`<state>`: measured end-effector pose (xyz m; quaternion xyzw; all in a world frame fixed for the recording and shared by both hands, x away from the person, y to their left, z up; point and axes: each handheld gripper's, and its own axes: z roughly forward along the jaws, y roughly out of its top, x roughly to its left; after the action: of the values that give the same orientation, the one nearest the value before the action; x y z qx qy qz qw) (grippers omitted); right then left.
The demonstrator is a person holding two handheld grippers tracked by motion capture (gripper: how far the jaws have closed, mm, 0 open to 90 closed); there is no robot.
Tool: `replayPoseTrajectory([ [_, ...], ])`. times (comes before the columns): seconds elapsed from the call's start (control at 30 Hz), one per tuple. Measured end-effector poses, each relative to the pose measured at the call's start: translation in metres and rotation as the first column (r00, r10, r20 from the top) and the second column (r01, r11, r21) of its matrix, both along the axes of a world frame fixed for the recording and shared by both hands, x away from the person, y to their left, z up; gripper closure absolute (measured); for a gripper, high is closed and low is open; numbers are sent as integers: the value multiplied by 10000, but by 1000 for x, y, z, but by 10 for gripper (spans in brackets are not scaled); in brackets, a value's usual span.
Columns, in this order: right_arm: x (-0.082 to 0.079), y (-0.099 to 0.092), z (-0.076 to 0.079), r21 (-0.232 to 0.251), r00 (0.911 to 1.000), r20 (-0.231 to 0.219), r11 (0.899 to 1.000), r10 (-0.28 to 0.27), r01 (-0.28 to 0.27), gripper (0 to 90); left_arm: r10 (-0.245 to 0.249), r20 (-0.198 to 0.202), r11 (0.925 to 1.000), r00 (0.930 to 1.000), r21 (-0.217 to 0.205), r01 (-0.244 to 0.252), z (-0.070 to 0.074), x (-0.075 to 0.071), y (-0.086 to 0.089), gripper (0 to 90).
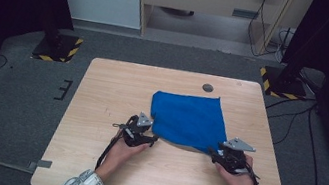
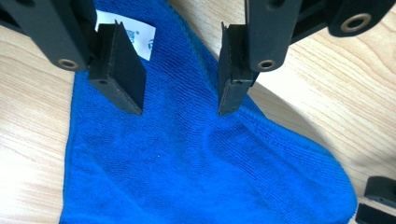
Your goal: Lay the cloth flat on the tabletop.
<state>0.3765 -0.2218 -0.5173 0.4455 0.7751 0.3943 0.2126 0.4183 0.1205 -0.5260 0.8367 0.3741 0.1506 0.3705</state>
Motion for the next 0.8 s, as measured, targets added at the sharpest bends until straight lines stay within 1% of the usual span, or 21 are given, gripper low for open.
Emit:
replayPoseTrajectory([
  [0.07, 0, -1, -1, 48, 9999, -74, 10000, -86, 86, 528, 9, -5, 9998, 10000, 180, -9, -2, 2, -3, 452],
  [0.17, 0, -3, -1, 68, 9999, -106, 9999, -90, 91, 533, -76, 143, 9996, 9999, 287, 72, -3, 6, -7, 495],
  [0.2, 0, -4, -1, 76, 9999, -100, 9999, -66, 67, 535, -75, 206, 9995, 9998, 298, 69, -3, 7, -9, 528],
  [0.27, 0, -5, -1, 113, 9999, -85, 9999, -73, 74, 540, -110, 343, 9995, 9993, 306, 100, -4, 9, -10, 624],
  [0.33, 0, -5, -1, 153, 9999, -41, 9998, -112, 113, 546, -229, 527, 9996, 9983, 181, 219, -3, 10, -12, 734],
  [0.4, 0, -6, 0, 194, 9999, -23, 9997, -117, 118, 552, -370, 704, 9992, 9968, 189, 358, 0, 10, -15, 805],
  [0.43, 0, -6, 0, 198, 9999, -1, 9997, -115, 115, 553, -378, 720, 9992, 9967, 116, 371, 1, 10, -15, 832],
  [0.5, -1, -6, 1, 203, 9999, -13, 9997, -111, 112, 556, -292, 620, 9994, 9977, -168, 303, 6, 8, -13, 848],
  [0.63, -1, -7, 1, 264, 9999, -14, 9996, -122, 122, 556, -420, 513, 9977, 9978, -501, 446, 24, -3, -5, 845],
  [0.67, -1, -7, 1, 259, 9999, -2, 9996, -106, 106, 556, -512, 424, 9972, 9978, -529, 534, 27, -5, -3, 843],
  [0.7, -1, -7, 1, 279, 9999, -13, 9995, -121, 122, 552, -517, 370, 9975, 9980, -463, 534, 30, -7, 0, 839],
  [0.8, -1, -6, 3, 308, 10000, 64, 9995, -26, 24, 527, -427, 4, 9986, 9991, -309, 427, 27, -6, 6, 826],
])
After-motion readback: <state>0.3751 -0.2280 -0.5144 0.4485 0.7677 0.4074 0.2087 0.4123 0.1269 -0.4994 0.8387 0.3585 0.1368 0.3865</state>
